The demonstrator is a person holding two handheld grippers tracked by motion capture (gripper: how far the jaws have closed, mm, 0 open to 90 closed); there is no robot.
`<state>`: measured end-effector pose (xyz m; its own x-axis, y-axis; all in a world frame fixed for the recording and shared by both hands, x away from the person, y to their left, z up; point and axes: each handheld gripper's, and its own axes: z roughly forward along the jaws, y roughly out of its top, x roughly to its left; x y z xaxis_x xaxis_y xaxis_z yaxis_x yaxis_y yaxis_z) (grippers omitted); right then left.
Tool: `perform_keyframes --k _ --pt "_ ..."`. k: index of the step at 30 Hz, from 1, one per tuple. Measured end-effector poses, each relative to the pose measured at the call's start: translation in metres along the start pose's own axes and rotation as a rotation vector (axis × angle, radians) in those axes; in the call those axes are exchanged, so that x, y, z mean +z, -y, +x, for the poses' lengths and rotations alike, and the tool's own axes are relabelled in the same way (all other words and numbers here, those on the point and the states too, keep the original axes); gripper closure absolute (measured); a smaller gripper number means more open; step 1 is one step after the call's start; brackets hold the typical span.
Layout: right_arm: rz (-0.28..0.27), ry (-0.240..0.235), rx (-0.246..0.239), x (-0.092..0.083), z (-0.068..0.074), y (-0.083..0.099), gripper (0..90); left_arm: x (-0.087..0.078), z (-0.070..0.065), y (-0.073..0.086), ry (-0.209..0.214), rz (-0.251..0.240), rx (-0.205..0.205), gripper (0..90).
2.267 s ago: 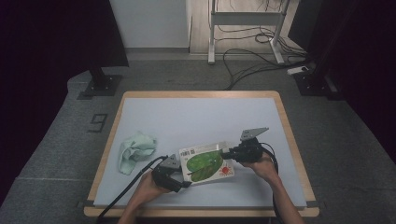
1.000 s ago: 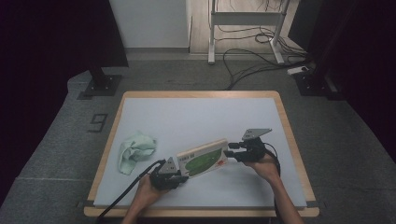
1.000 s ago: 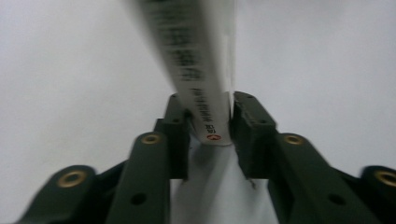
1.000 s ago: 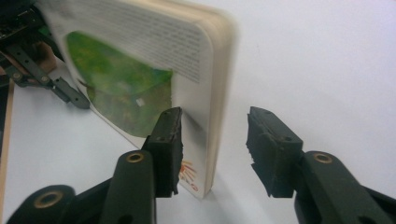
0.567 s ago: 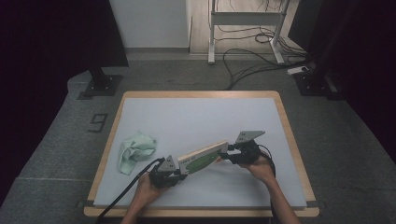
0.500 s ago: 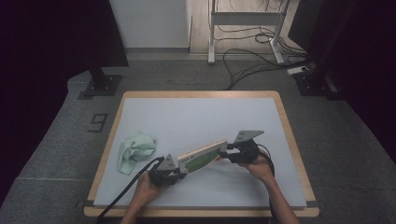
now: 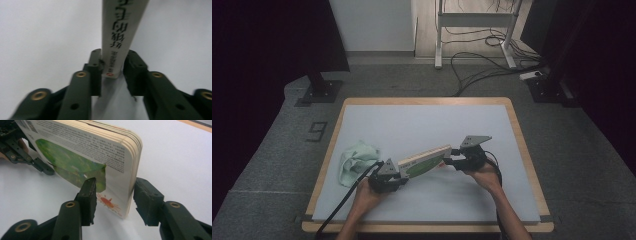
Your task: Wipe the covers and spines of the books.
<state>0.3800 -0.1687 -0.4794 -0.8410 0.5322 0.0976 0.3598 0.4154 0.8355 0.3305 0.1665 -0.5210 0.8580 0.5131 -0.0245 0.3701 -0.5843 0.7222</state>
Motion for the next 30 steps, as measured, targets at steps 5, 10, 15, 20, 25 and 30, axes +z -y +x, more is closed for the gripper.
perform_keyframes --k 5,10,15,20,25,30 --pt "0.004 -0.010 -0.002 -0.008 0.003 0.002 48.5 -0.005 -0.004 -0.002 -0.008 -0.008 -0.015 55.8" --pt "0.005 -0.005 -0.010 -0.009 0.005 0.002 47.1 -0.010 -0.007 -0.003 -0.024 -0.045 0.000 57.8" --pt "0.004 0.002 0.003 -0.008 0.006 0.002 44.1 -0.011 -0.010 -0.003 -0.037 -0.042 0.018 60.0" --pt "0.001 0.014 0.001 -0.011 0.009 0.001 40.6 -0.012 -0.013 -0.002 -0.049 -0.041 0.051 62.2" --pt "0.026 0.012 -0.015 -0.013 0.010 0.001 36.5 -0.013 -0.015 -0.002 -0.035 -0.045 0.047 60.6" --pt "0.037 0.006 -0.020 -0.016 0.014 0.006 35.3 -0.013 -0.017 -0.003 -0.002 -0.047 0.013 51.8"
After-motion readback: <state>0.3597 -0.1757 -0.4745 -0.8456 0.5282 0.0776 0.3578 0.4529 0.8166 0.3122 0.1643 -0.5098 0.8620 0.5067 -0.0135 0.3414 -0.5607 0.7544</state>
